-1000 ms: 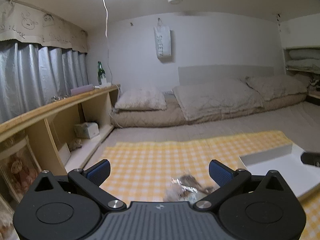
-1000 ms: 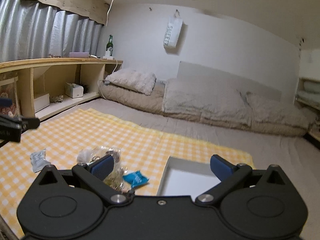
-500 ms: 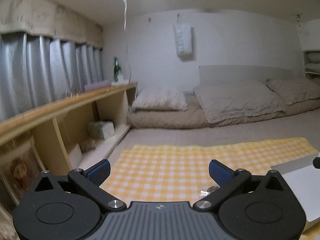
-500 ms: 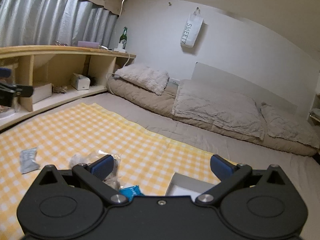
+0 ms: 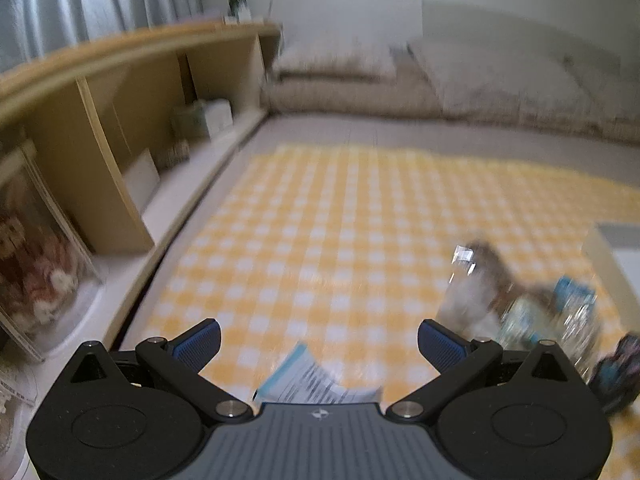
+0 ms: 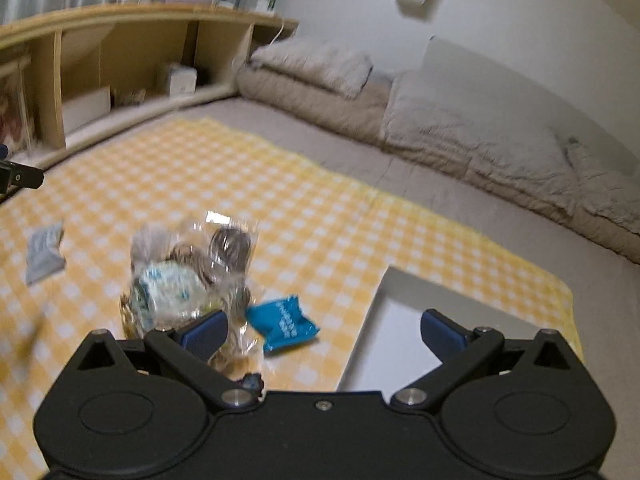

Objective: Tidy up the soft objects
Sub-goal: 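Grasp the white paper packet with the left tool while the right tool grasps the crocheted scrunchie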

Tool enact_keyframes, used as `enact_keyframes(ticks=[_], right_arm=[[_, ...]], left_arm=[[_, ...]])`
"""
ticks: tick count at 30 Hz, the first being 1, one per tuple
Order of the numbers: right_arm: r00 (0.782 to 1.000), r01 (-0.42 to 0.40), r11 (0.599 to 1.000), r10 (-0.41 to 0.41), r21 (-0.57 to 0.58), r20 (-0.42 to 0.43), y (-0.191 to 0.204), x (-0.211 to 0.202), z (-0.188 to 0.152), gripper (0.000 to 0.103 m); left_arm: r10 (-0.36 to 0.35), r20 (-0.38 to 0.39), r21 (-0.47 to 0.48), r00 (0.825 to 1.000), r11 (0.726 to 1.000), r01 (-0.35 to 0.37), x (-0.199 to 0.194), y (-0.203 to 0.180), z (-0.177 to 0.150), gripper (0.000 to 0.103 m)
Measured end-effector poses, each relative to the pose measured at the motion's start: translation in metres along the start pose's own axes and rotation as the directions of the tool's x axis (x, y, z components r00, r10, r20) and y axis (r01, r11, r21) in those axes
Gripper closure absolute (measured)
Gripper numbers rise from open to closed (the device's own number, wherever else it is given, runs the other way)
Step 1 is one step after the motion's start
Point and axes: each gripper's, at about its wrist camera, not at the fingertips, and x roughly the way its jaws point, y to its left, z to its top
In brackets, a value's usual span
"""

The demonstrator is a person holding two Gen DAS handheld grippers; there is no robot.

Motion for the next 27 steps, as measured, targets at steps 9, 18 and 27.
enact_keyframes(ticks=[9, 18, 27], right_arm=[[0.979, -0.148, 0.989, 0.146, -0.003, -0.143, 0.016, 0.029, 0.0, 0.0], [0.923, -0.302, 0.95, 0.271, -0.077, -0.272, 0.041, 0.037, -0.004, 0.002], [0.889, -0.347, 0.935, 0.303, -0.071, -0.343, 0.037, 0.053, -0.011, 0.014]], left_arm=[[-0.059, -0.139, 0.031, 0.989, 0.997, 0.064, 0.038, 0.013, -0.02, 0.001], [-0.117, -0.082, 0.29, 0.99, 0.947, 0.136, 0.062, -0.002, -0.032, 0.0], [-0.26, -0.179, 0.306, 0.949, 0.902, 0.305, 0.087, -0.001, -0.04, 0.0]])
